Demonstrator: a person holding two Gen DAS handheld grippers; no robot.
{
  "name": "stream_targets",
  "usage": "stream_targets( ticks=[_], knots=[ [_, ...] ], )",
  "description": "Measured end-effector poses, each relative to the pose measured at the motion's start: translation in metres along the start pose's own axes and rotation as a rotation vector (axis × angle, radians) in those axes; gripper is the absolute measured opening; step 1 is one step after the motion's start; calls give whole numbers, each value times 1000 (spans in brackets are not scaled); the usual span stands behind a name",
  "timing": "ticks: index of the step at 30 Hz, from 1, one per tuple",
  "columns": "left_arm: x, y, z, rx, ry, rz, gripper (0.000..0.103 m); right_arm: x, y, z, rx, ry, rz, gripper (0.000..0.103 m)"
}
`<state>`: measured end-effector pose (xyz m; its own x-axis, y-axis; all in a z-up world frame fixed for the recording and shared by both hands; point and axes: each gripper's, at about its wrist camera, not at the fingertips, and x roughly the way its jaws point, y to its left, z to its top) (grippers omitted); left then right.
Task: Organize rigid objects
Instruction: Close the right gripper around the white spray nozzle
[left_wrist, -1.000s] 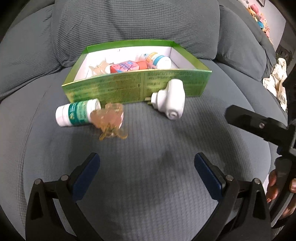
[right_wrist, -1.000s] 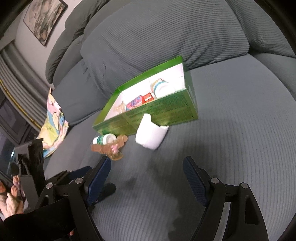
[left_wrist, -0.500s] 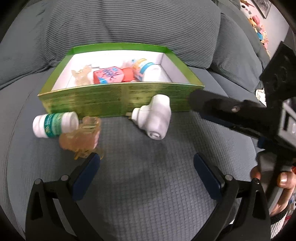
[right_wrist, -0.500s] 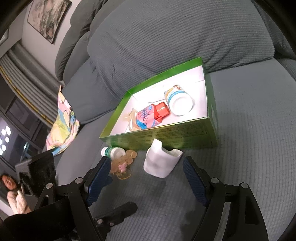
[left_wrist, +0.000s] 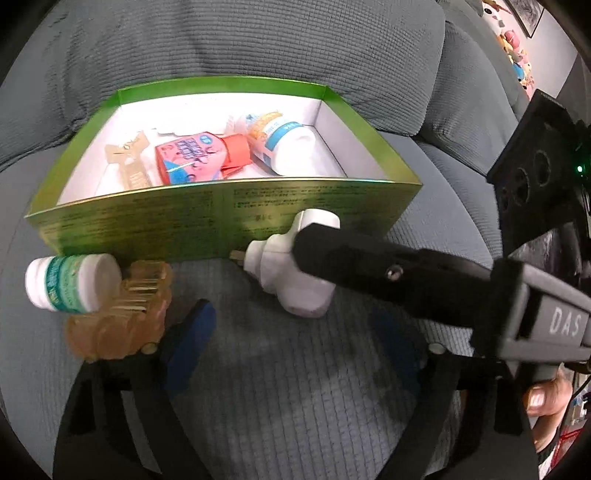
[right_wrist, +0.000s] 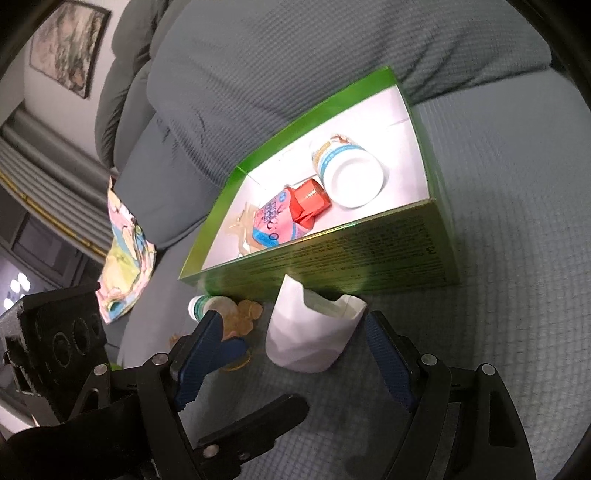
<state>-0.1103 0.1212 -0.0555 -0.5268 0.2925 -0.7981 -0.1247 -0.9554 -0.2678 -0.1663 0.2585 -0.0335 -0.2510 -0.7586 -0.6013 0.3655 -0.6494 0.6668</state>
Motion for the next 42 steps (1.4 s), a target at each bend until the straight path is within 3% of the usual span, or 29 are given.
stream_targets(
  ticks=[8,10,16,19,24,28,35,42],
  knots=[
    [3,-6,8,41,-9,-50,82,16,-8,3,31,28,14,81],
    [2,-8,10,61,-15,-59,68,18,-11,4,41,30,27,81],
    [1,-10,8,120,-10,-75,67,19,-13,7,35,33,41,81],
    [3,-12,8,147,-4,-59,67,18,-14,9,34,40,64,80],
    [12,-9,14,128,6,31,68,24,-19,10,27,66,59,61],
    [16,-9,17,161,-3,75,67,27,-19,11,38,67,73,61],
    [24,-13,15,232,16,115,67,32,-11,10,4,73,26,61],
    [25,-9,11,275,12,110,61,27,-10,6,-14,62,25,59]
  ],
)
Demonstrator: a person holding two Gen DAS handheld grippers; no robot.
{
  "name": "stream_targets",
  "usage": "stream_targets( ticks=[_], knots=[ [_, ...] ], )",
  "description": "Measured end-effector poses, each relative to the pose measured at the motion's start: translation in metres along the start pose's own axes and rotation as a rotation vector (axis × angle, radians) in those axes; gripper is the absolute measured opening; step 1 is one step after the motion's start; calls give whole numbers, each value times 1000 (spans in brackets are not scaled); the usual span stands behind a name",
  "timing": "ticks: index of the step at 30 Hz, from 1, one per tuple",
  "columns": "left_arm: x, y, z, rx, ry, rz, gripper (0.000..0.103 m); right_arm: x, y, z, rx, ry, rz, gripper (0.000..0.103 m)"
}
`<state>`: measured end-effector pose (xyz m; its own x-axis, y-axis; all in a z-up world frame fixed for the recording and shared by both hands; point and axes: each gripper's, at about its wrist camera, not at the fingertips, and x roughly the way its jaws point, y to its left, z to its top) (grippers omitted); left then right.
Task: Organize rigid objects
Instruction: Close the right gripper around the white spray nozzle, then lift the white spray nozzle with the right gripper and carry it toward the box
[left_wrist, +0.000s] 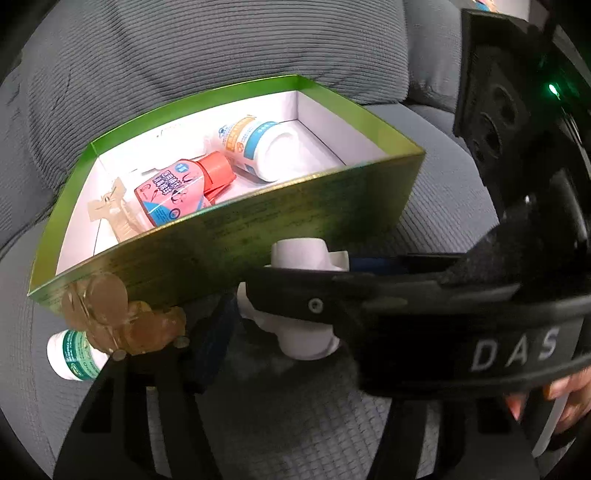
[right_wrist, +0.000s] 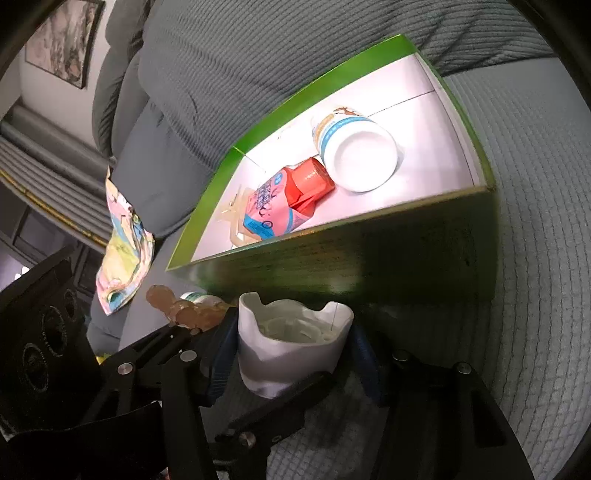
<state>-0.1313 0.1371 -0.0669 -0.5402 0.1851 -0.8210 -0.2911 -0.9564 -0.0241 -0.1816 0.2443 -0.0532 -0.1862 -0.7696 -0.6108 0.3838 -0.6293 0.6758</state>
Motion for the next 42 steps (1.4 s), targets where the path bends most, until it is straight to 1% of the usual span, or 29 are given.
stream_targets(
  ticks=[2,5,6,9,13,17,21,29,34,42],
  knots=[
    [-2,2,-1,-7,6,-10,60,0,0,-3,-5,10,10,59],
    [-8,6,-4,-51,4,-56,60,-4,2,-6,-2,1,12,59],
    [-11,6,-5,-53,-2,-58,60,-5,4,-6,1,-1,16,58],
    [-25,-3,-6,-18,-42,-30,60,-13,8,-9,-1,-15,37,58],
    [-45,-2,-6,-32,-81,-64,60,-27,22,-11,-29,-56,39,58],
    [-58,-5,-3,-18,-109,-51,60,-39,32,-14,-36,-91,61,58],
    [-77,-4,-7,-28,-137,-50,59,-49,42,-16,-58,-114,74,58],
    [-112,5,-20,-50,-188,-48,59,-61,77,-25,-125,-144,86,58],
    [-132,11,-30,-58,-216,-53,59,-67,98,-36,-137,-161,95,58],
    [-169,26,-35,-80,-281,-63,59,-76,141,-36,-201,-162,67,58]
  ],
)
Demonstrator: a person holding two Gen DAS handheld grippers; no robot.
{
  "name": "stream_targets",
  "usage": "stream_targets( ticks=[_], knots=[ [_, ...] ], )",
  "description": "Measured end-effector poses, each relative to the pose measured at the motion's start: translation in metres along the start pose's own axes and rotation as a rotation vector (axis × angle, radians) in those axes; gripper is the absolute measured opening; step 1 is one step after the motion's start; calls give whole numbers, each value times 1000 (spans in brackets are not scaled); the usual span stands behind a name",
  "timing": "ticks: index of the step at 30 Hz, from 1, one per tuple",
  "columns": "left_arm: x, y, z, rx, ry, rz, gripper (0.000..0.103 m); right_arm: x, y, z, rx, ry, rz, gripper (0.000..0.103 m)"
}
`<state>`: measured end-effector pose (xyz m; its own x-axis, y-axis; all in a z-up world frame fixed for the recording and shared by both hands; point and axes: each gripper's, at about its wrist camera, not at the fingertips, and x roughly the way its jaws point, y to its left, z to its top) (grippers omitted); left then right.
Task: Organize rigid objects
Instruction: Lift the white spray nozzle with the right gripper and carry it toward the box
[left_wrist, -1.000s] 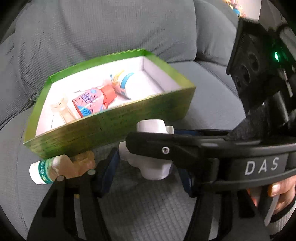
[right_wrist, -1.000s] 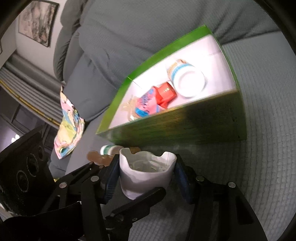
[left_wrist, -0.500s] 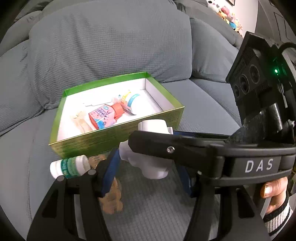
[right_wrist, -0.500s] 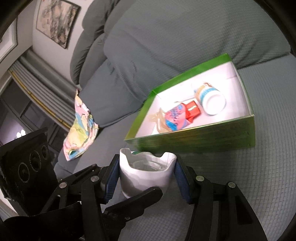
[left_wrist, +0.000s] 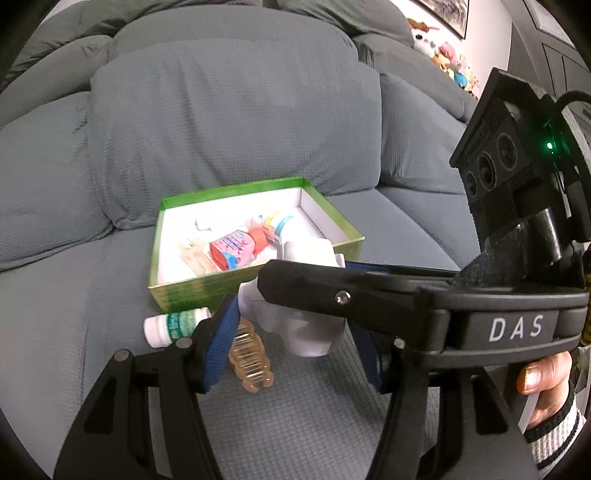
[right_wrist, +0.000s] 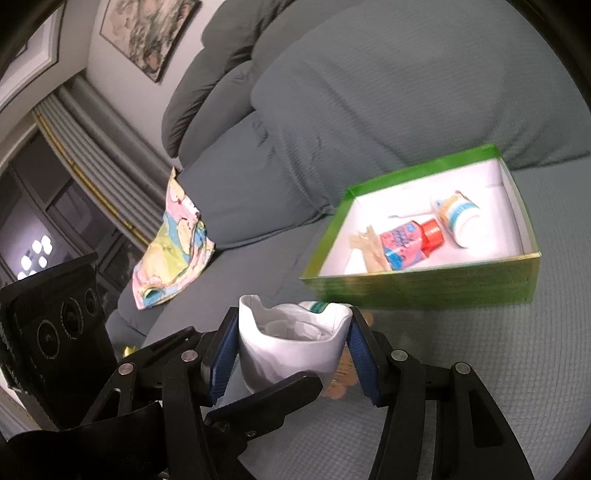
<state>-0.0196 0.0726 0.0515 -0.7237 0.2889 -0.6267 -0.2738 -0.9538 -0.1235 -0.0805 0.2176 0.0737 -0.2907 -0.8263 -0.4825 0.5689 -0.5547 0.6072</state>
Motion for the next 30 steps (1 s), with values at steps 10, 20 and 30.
stream_targets(
  ticks=[10,20,30],
  knots=[
    [-31,16,18,6,-52,-3,59,-3,48,16,-71,-20,-28,58],
    [-58,40,38,-6,-100,13,59,2,84,37,-116,-40,-22,58],
    [-72,58,67,-9,-138,17,59,8,115,67,-162,-69,-16,58]
  ],
)
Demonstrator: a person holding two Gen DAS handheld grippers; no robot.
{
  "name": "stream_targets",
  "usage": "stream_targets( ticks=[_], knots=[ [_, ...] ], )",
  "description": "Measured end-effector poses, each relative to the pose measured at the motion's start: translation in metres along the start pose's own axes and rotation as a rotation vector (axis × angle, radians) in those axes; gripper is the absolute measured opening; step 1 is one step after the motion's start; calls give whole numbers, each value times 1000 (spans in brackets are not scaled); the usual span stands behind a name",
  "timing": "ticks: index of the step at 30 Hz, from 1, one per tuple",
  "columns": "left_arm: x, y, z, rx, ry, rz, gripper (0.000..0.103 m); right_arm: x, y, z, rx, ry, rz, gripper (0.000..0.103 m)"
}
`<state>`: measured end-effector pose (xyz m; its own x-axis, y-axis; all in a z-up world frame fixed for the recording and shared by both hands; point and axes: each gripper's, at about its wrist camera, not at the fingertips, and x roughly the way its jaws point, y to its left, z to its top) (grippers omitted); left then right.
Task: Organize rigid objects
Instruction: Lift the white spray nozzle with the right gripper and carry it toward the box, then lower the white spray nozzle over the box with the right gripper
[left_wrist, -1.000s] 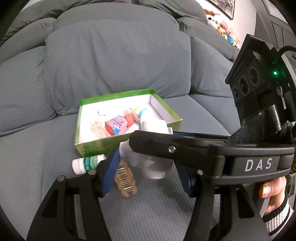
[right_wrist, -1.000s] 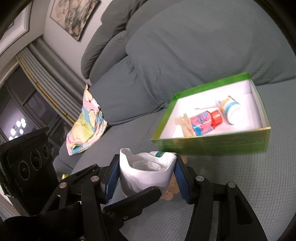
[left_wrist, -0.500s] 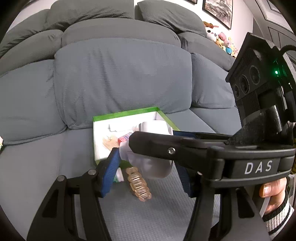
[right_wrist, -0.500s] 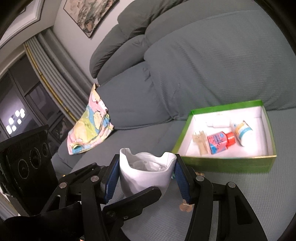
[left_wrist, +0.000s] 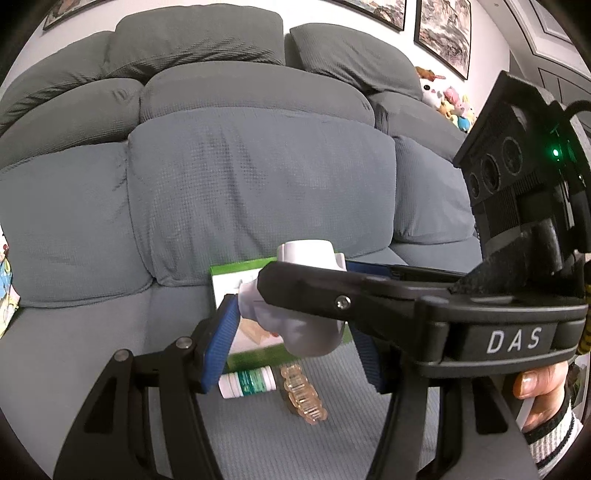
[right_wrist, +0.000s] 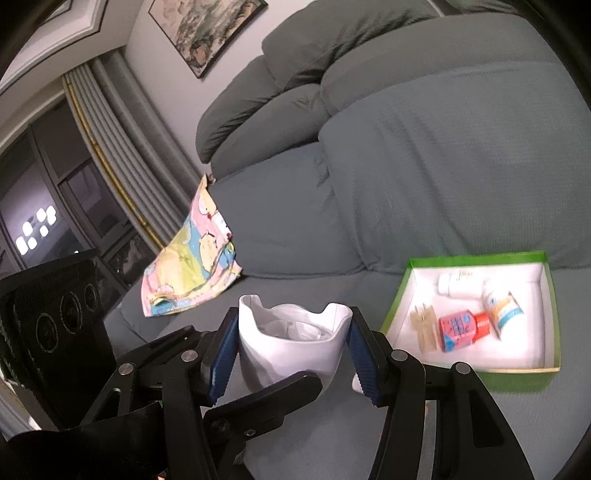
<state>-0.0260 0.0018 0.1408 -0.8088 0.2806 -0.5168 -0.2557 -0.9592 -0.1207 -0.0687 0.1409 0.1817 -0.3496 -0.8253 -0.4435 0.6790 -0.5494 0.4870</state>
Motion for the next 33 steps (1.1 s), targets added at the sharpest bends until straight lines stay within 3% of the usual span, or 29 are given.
stream_targets(
  ticks=[17,33],
  knots=[
    [23,9,25,-24,0,6,59,13,-6,33,-30,-10,-3,58],
    [105,12,32,-28,96,-18,59,40,-85,42,39,31,-24,58]
  ],
)
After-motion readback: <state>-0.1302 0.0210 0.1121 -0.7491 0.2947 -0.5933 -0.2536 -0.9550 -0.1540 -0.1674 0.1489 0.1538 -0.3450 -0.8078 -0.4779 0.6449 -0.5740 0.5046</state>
